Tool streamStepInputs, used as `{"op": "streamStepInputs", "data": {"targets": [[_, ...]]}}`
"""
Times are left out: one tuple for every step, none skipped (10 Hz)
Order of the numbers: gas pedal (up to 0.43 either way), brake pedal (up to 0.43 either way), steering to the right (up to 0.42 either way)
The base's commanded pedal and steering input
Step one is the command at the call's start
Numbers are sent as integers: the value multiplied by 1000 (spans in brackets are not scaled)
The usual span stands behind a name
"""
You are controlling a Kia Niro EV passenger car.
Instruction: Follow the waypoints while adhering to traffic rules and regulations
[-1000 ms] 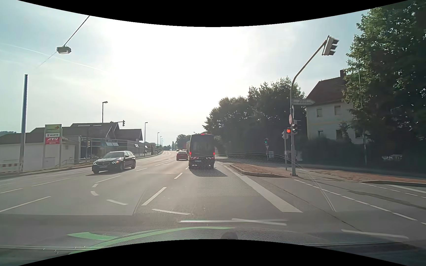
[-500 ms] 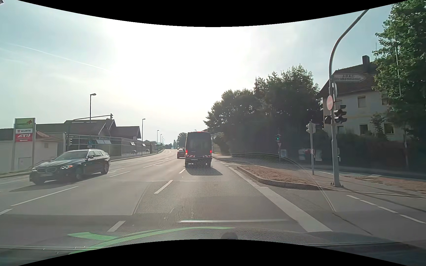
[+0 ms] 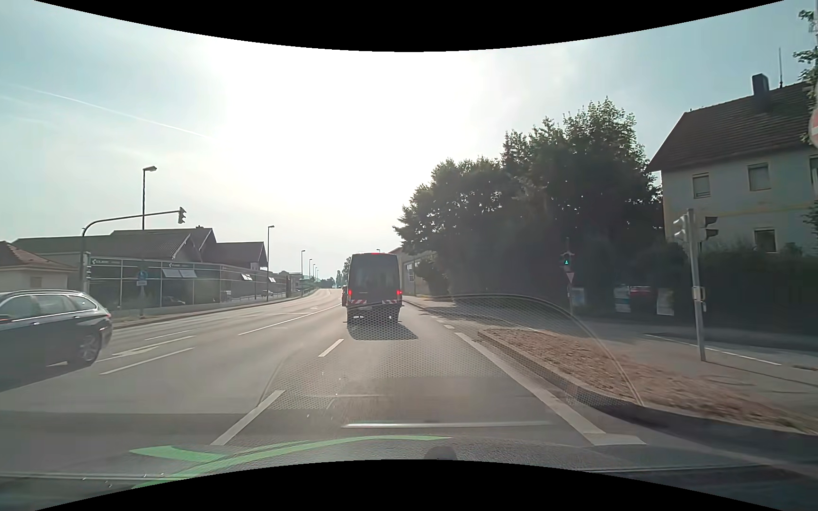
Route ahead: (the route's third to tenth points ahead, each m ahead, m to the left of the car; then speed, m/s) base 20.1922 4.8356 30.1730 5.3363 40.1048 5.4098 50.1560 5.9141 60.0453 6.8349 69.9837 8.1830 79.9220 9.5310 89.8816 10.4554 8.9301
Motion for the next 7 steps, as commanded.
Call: {"op": "streamStepInputs", "data": {"targets": [[59,0,-11],[59,0,-11],[59,0,-9],[59,0,-6],[39,0,-5],[0,0,-5],[0,0,-6]]}}
